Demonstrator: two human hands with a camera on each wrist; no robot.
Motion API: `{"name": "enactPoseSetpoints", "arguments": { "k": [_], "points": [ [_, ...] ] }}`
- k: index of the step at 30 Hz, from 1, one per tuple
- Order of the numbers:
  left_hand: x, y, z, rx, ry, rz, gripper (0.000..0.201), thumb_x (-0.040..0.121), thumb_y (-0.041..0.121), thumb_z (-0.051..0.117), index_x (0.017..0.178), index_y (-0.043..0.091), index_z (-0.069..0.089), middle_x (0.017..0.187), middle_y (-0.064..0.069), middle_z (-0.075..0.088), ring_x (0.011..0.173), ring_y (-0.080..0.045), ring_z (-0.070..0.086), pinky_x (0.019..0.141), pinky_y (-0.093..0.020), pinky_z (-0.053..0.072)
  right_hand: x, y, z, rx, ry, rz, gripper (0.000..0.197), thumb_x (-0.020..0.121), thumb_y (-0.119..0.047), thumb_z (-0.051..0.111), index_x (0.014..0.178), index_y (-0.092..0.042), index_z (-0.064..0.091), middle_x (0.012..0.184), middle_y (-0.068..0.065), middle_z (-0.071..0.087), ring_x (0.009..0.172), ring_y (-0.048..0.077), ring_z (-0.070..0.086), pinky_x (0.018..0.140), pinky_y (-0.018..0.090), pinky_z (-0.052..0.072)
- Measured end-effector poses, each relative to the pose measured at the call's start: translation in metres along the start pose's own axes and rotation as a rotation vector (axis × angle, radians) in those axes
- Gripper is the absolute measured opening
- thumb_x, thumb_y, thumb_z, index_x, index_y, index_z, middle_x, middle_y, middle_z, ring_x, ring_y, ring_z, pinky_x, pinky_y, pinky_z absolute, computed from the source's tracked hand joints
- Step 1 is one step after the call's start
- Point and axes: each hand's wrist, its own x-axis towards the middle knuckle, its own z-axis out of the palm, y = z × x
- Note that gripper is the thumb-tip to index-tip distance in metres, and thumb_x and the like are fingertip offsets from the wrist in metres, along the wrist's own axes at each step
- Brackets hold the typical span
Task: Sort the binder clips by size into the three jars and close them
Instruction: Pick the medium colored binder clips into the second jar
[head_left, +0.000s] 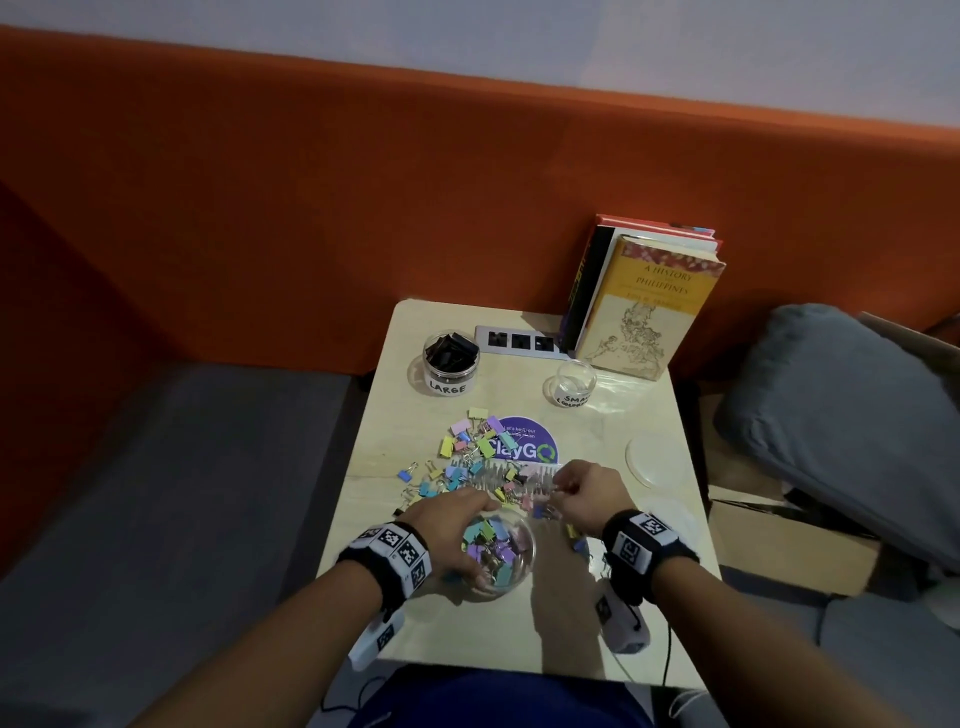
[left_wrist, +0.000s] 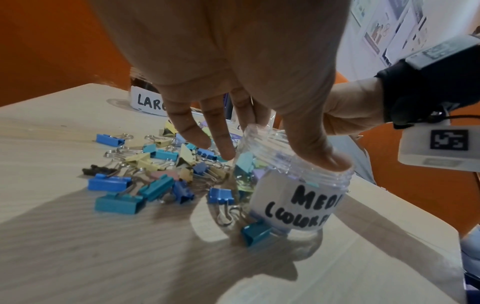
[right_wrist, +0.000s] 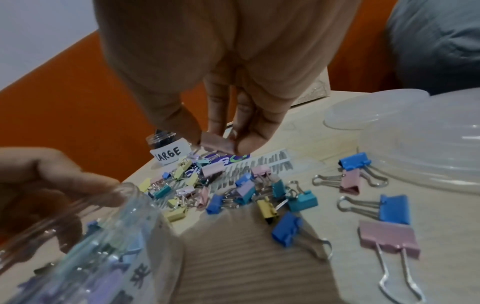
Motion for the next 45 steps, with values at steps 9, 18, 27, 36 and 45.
{"name": "enactPoseSetpoints", "arguments": {
  "k": [9,18,27,36,45],
  "points": [
    [0.001,-0.002,0.001,0.001,-0.003,0.03,0.088,0.064,0.043,0.089,0.138,0.032,0.044,0.142,0.01,0.048,0.126,-0.017,0.051,0.101,-0.033,0.045,-0.038,-0.006,0.005,0.254,-0.218,-0.267,0.025,0.071,-0.008,0.074,0.086,-0.027,0.066,0.084,-0.007,0.067,0.076,0.006,0.063,0.073,0.027,0.056],
    [-0.001,-0.002,0.002,0.001,0.008,0.035,0.086,0.065,0.043,0.088,0.137,0.03,0.044,0.14,0.009,0.049,0.124,-0.017,0.051,0.098,-0.031,0.044,-0.03,-0.005,0.018,0.061,-0.106,-0.32,0.021,0.088,-0.013,0.065,0.099,-0.031,0.067,0.11,-0.009,0.063,0.09,0.01,0.062,0.082,0.028,0.05],
    [-0.001,-0.002,0.001,0.008,-0.016,0.02,0.09,0.063,0.047,0.088,0.139,0.032,0.042,0.143,0.008,0.047,0.125,-0.02,0.05,0.1,-0.035,0.046,0.017,-0.009,0.027,-0.261,-0.039,-0.247,0.044,0.089,-0.015,0.061,0.132,-0.016,0.057,0.137,0.008,0.052,0.122,0.03,0.053,0.101,0.037,0.045],
    [-0.001,-0.002,0.001,-0.009,-0.012,0.012,0.087,0.066,0.043,0.088,0.139,0.032,0.042,0.144,0.008,0.047,0.127,-0.021,0.05,0.101,-0.035,0.045,0.043,-0.015,0.04,-0.495,-0.131,-0.271,0.018,0.079,-0.017,0.064,0.094,-0.011,0.073,0.109,0.01,0.062,0.096,0.025,0.059,0.073,0.025,0.041],
    [0.002,-0.002,0.001,-0.004,-0.022,0.005,0.088,0.065,0.044,0.089,0.138,0.032,0.042,0.143,0.009,0.048,0.126,-0.02,0.051,0.1,-0.035,0.045,0.042,-0.014,0.038,-0.533,-0.114,-0.236,0.018,0.085,-0.011,0.061,0.101,-0.009,0.069,0.111,0.014,0.061,0.101,0.029,0.061,0.084,0.033,0.05]
  ]
}}
